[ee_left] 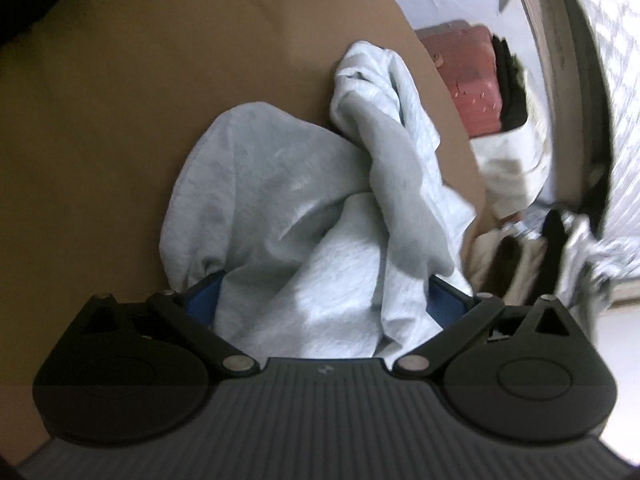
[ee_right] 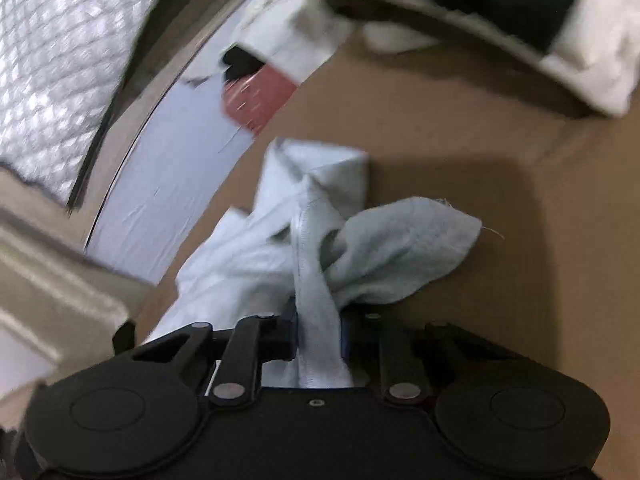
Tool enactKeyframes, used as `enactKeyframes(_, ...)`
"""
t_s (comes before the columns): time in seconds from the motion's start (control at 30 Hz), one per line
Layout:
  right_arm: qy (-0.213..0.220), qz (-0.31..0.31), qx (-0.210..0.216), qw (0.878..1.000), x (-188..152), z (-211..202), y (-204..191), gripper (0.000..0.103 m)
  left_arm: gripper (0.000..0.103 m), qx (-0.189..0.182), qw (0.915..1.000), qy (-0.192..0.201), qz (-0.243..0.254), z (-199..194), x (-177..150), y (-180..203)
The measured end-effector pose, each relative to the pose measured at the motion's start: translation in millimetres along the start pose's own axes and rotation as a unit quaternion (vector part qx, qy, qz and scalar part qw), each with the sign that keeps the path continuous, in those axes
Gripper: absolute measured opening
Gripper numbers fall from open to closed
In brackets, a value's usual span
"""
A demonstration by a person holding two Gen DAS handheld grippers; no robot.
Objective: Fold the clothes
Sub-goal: 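Reach both grippers into the crumpled grey t-shirt and close on the fabric, then lift the grey t-shirt with both grippers and shake it loose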
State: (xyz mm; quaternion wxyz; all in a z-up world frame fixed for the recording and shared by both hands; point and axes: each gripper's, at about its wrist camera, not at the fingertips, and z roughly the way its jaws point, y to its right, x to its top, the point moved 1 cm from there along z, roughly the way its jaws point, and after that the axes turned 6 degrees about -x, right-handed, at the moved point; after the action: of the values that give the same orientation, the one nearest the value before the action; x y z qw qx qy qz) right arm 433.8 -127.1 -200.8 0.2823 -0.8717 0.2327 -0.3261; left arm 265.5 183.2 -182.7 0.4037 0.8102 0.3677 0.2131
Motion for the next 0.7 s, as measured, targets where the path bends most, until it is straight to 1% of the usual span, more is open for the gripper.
enactKeyframes(0.07, -0.016, 0.003, 0.021, 1.000, -9.1, 1.5, -4.7, 0.022, 0.099, -0.018, 0.9997, -0.015, 0.002, 3.1, -3.3, 4.3)
enactKeyframes(0.1, -0.025, 0.013, 0.034, 0.999, -13.5, 1.0, -4.5, 0.022, 0.096, -0.027, 0.9993, -0.023, 0.004, 4.6, -5.0, 6.4)
enactKeyframes(0.13, -0.031, 0.020, 0.044, 0.998, -17.4, 0.0, -4.6, 0.021, 0.089, -0.037, 0.9988, -0.031, 0.005, 6.2, -6.6, 8.6)
enactKeyframes(0.23, -0.031, 0.020, 0.052, 0.998, -25.4, -9.5, -5.6, 0.021, 0.079, -0.064, 0.9965, -0.054, 0.009, 10.7, -11.6, 15.0)
enactKeyframes(0.37, -0.025, 0.026, 0.070, 0.997, -25.8, -29.8, -2.5, 0.020, 0.078, -0.100, 0.9913, -0.085, 0.014, 16.8, -18.2, 23.6)
enactKeyframes(0.5, -0.004, 0.029, 0.088, 0.996, -21.3, -55.7, -1.2, 0.020, 0.078, -0.136, 0.9838, -0.115, 0.019, 22.7, -24.8, 32.2)
enactKeyframes(0.6, 0.016, 0.013, 0.078, 0.997, -21.1, -84.6, -0.7, 0.020, 0.078, -0.135, 0.9815, -0.133, 0.024, 25.3, -39.6, 49.5)
enactKeyframes(0.67, 0.032, 0.007, 0.072, 0.997, -25.0, -109.0, 2.9, 0.020, 0.078, -0.141, 0.9777, -0.147, 0.050, 27.0, -50.9, 63.9)
enactKeyframes(0.7, 0.040, 0.007, 0.069, 0.997, -27.9, -121.7, 7.0, 0.020, 0.078, -0.145, 0.9739, -0.160, 0.070, 28.5, -57.7, 72.7)
